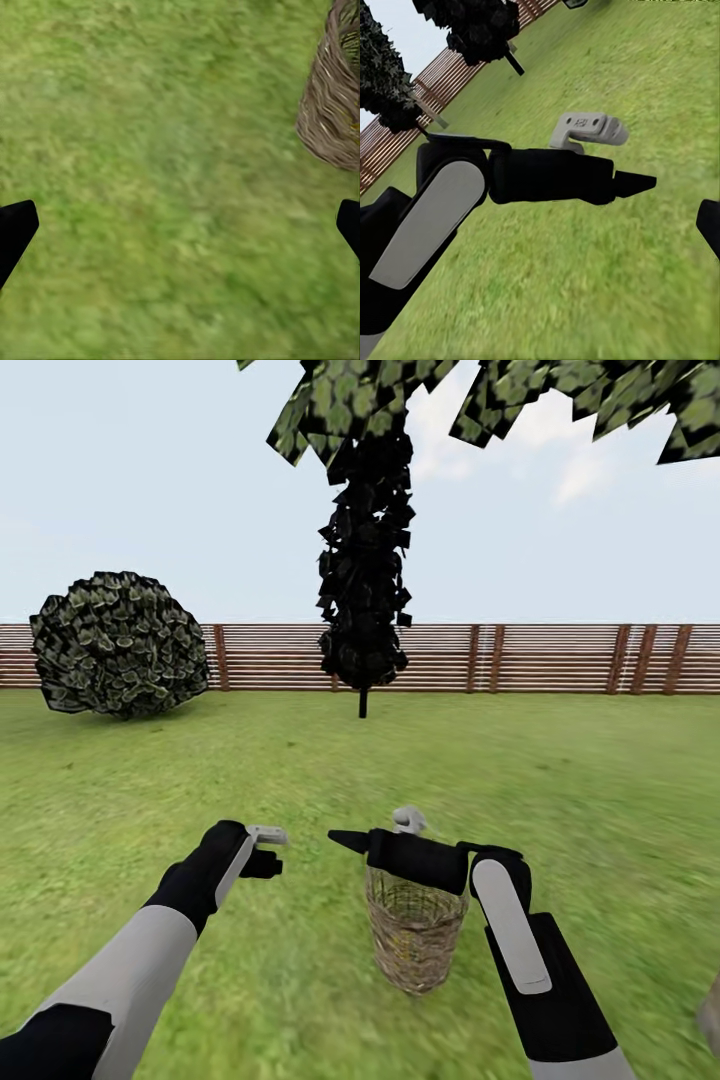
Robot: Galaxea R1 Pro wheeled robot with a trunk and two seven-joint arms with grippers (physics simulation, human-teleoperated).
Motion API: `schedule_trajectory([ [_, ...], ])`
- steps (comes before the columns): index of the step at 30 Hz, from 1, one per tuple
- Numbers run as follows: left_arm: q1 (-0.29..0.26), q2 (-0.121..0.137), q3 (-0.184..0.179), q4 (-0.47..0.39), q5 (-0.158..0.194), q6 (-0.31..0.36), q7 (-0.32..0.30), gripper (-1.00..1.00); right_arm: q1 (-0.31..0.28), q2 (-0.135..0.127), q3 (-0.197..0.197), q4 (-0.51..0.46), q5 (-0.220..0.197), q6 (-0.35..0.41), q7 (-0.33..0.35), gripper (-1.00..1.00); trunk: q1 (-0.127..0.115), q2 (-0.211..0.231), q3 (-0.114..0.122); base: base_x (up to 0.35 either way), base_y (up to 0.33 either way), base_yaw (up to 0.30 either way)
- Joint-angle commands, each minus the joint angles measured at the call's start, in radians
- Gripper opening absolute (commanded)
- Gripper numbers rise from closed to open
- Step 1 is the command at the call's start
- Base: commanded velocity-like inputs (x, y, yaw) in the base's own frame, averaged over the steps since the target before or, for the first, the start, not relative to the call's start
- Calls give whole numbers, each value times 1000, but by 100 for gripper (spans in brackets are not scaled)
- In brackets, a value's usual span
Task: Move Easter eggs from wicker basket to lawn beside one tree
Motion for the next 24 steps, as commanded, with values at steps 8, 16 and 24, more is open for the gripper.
schedule_trajectory([
  [8, 0, 2, -2, 0, 11, 4, 6, 100, -1, 0, -3, 0, 10, 4, 10, 100, -30, 56, 22, 327, 0, 6],
  [16, -2, 2, -1, 1, 14, 4, 3, 100, -1, 0, -6, 0, 8, 4, 10, 100, -50, 91, 32, 336, 0, -72],
  [24, -2, 2, -2, -2, 14, 5, 0, 100, -1, 1, -4, 0, 8, 4, 10, 100, -69, 126, 41, 331, 0, -222],
])
